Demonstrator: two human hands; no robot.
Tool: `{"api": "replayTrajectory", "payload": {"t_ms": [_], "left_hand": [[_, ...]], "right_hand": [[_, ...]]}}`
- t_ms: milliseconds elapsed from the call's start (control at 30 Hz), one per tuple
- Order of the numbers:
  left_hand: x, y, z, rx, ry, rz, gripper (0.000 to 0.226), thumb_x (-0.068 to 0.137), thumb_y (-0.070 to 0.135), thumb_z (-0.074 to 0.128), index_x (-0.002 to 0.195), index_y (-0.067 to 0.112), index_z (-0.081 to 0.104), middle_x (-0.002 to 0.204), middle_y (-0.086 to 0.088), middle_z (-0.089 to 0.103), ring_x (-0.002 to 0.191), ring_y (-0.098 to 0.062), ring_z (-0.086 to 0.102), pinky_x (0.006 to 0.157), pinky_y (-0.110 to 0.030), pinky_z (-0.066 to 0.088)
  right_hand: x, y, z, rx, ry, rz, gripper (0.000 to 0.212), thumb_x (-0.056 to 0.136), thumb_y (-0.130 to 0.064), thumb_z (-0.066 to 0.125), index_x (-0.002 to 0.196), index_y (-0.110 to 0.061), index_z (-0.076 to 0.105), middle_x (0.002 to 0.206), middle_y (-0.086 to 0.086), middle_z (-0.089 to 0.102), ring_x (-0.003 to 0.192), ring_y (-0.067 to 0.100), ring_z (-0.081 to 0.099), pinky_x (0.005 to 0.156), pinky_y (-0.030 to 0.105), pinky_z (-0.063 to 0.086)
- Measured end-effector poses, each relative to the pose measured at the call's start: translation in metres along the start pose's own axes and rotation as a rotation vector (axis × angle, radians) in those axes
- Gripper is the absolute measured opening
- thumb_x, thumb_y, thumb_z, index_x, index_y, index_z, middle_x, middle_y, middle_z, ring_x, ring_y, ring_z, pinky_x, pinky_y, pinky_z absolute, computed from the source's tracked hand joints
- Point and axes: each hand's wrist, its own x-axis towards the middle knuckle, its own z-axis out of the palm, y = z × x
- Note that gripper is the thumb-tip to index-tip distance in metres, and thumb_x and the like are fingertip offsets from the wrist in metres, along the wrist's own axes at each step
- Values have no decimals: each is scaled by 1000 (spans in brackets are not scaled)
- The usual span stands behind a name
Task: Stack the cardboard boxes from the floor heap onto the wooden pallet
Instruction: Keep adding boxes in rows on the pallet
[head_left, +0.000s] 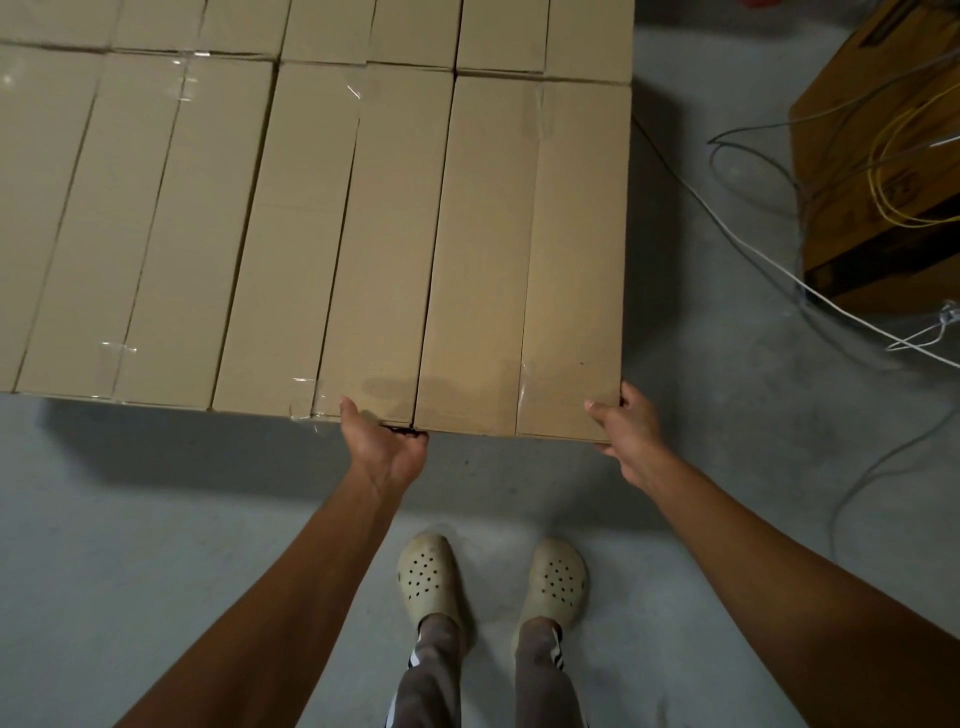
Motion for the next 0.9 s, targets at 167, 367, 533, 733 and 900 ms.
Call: {"api": "replayTrajectory", "payload": {"t_ms": [167,367,533,733,900], "left_hand": [[-8,2,4,19,4,-19,73,97,67,36,142,10,50,134,-20,59,122,-38,58,111,-51,42],[-43,16,12,95,-2,-79,87,94,68,43,152,4,32,152,-24,39,139,-38,41,118,-48,31],[-127,24,45,922,-9,340,74,99,58,44,158,17,25,158,-7,33,144,-24,35,116,-42,29],[-253,60,112,1541,-391,1057,93,88,75,36,161,25,8,168,4,6,154,-11,5,120,-37,13],[-362,85,150,1528,-533,1229,90,89,70,39,161,28,6,167,10,1,154,-8,-2,121,-40,12]], "right_hand": [[-7,-12,4,-25,6,48,35,91,-18,67,124,-20,57,121,2,67,111,24,62,101,51,50],[-47,-43,-1,-85,-8,65,34,93,-21,66,124,-13,57,123,6,64,98,18,56,71,28,41],[-116,-87,-10,-95,-28,-56,57,93,-19,67,145,-8,45,142,7,54,123,23,53,103,37,44],[-245,-180,-36,-77,-14,-400,64,90,-31,68,148,-22,43,151,-1,48,134,18,49,113,47,40],[-369,-249,-66,-152,96,-690,63,97,-31,62,154,-28,34,157,-5,39,140,13,41,112,38,39]]}}
